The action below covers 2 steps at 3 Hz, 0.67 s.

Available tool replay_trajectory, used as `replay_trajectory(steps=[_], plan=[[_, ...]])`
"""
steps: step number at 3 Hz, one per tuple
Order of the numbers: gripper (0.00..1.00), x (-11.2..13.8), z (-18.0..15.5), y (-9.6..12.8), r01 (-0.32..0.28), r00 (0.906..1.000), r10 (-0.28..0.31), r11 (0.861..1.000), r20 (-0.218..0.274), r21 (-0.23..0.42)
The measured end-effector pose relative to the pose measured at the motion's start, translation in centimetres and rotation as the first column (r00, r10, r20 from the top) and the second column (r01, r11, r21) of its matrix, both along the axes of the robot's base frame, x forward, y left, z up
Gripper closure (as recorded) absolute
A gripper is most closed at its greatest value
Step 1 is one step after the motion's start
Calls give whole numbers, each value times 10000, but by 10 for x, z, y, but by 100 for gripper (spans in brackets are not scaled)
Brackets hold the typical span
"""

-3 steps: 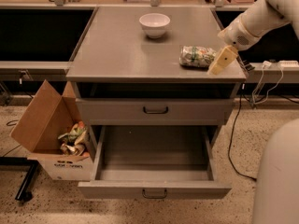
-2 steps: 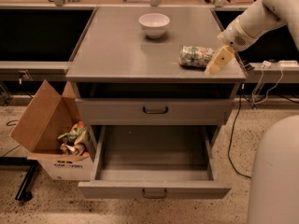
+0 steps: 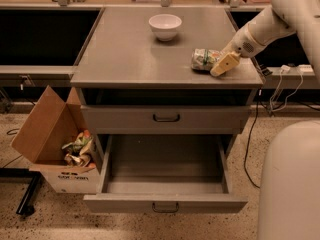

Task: Place 7up can into middle drawer

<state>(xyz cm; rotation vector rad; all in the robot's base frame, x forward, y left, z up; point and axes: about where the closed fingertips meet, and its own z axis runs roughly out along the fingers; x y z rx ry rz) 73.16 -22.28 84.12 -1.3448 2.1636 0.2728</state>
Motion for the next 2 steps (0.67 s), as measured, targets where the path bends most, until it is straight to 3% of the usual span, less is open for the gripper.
replay_trajectory(steps=[1, 2], plan=[[76, -7, 4, 12, -394, 9992, 392, 9990, 58, 217], [98, -35, 28, 25, -954, 9950, 944, 9949, 316, 335]])
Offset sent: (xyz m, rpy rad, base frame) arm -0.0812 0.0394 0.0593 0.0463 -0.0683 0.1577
